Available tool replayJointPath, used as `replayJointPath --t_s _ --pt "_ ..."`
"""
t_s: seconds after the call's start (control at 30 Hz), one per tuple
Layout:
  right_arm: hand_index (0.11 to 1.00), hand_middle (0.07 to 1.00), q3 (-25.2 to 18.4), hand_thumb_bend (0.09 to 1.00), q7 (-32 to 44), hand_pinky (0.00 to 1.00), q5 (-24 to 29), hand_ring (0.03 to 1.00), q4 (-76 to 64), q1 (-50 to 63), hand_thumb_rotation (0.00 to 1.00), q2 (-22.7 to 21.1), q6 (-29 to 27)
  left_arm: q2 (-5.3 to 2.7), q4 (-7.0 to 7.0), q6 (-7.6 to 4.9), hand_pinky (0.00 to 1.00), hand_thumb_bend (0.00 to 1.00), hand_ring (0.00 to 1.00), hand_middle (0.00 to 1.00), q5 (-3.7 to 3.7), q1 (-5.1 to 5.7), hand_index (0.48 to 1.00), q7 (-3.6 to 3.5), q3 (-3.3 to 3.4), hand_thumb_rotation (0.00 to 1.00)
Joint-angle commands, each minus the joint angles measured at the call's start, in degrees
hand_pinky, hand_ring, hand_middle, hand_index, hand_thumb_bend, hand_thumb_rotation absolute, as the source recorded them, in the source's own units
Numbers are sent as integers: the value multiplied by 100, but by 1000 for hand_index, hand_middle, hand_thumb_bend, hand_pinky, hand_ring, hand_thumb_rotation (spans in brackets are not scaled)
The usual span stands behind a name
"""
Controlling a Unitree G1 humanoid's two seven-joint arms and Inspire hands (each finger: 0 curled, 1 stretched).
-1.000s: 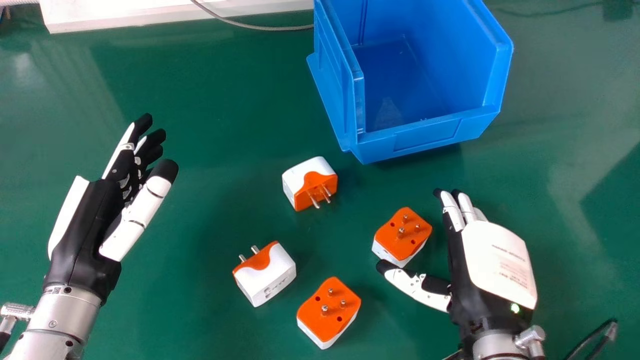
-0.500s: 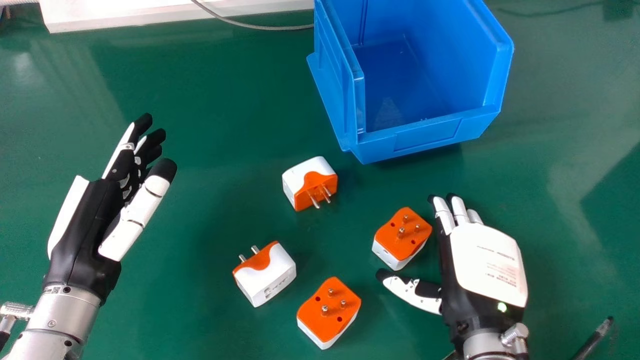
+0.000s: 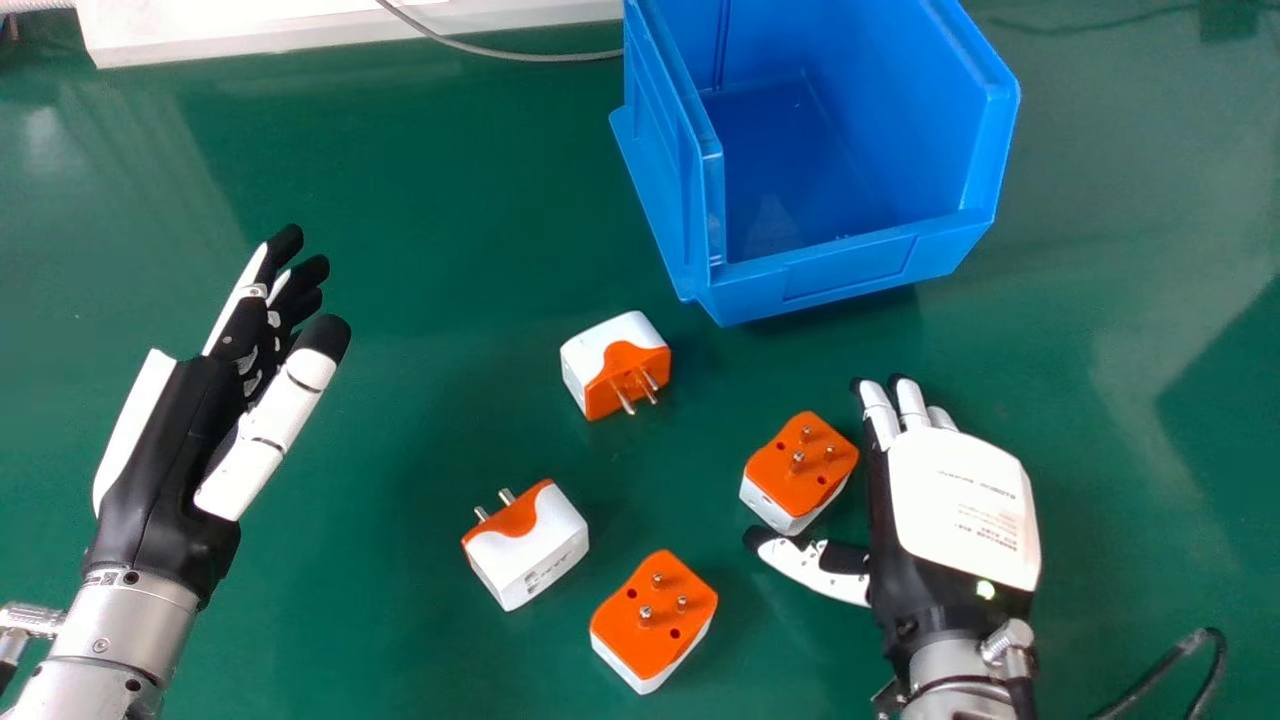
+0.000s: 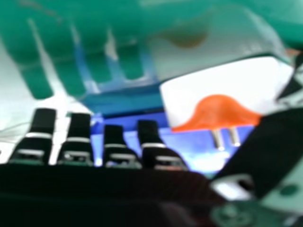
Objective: Pick all objects and put in blue box
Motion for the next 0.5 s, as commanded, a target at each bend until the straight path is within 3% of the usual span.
replayJointPath --t_s 0.0,0.27,0.47 --pt "881 936 -8 525 -62 835 28 896 160 -95 483 35 89 81 -85 -46 949 610 963 956 -64 -30 978 -20 55 793" --pt "872 933 4 532 -147 829 82 896 447 -248 469 50 103 85 -128 -30 950 611 963 956 -68 -19 979 -27 56 794" --pt "865 928 87 527 -64 829 117 892 548 -278 460 9 144 90 -85 -51 951 621 963 957 -96 -39 979 -52 68 797"
